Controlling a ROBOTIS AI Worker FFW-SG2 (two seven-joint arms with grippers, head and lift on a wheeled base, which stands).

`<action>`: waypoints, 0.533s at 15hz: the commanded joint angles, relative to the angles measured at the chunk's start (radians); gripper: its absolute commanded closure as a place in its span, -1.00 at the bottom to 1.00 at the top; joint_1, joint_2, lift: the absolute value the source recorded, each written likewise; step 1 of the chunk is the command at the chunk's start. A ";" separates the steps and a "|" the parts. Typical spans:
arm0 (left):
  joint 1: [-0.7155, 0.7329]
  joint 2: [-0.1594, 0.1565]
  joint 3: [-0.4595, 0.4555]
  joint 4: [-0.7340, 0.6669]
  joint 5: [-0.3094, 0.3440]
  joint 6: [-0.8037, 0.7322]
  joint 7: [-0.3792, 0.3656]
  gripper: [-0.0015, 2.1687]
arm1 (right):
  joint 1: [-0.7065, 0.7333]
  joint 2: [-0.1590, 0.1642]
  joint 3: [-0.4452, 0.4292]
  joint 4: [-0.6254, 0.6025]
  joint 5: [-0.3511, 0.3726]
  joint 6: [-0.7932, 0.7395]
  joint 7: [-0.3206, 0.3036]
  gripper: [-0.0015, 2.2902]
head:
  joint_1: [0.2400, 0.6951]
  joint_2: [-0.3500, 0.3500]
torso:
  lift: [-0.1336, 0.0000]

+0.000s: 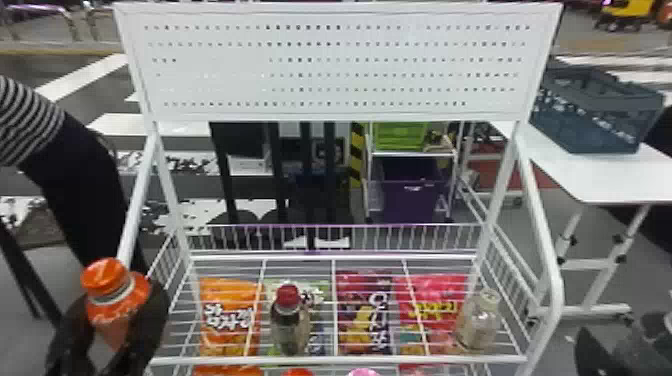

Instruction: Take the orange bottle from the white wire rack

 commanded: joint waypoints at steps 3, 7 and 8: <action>-0.001 -0.002 -0.002 -0.007 0.000 0.000 0.002 0.70 | 0.000 0.001 -0.001 -0.002 -0.001 0.000 0.000 -0.28 | 0.14 0.00 | 1.00; -0.001 0.000 -0.002 -0.008 -0.001 0.000 0.003 0.70 | 0.000 0.001 -0.002 0.000 -0.002 0.000 0.000 -0.28 | 0.14 0.00 | 1.00; -0.003 0.000 -0.002 -0.008 -0.001 0.000 0.003 0.70 | 0.000 0.001 -0.001 0.000 -0.002 0.000 0.000 -0.28 | 0.14 0.00 | 1.00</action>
